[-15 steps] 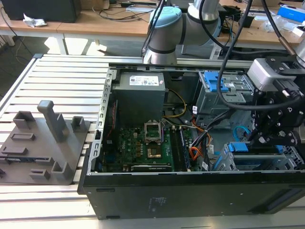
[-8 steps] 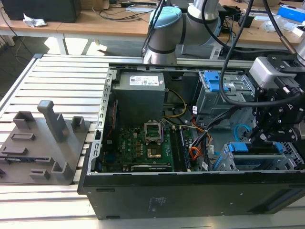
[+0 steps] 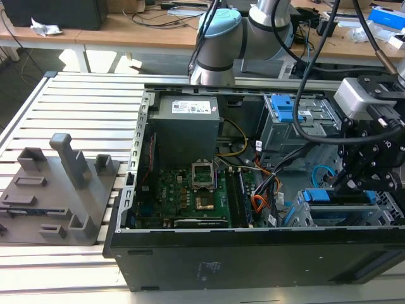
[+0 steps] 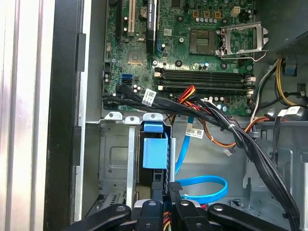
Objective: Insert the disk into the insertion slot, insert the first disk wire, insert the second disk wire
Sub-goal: 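Insert the second disk wire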
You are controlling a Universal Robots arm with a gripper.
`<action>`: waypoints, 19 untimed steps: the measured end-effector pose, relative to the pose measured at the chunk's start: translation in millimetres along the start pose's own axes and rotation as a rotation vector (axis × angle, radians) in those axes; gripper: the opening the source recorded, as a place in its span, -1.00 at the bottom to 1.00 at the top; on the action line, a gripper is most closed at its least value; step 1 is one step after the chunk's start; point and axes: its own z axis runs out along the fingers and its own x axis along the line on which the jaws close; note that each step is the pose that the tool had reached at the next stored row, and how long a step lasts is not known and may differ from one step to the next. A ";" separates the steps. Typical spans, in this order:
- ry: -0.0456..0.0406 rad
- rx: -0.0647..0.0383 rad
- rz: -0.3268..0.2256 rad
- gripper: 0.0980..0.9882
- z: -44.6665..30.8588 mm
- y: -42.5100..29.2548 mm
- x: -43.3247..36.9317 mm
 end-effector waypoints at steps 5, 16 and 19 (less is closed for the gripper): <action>-0.0003 0.000 0.001 -0.85 1.9 -0.3 2.6; -0.0011 0.000 0.001 -0.82 5.4 -0.3 3.7; -0.0007 0.000 0.001 -0.68 -4.5 0.2 3.6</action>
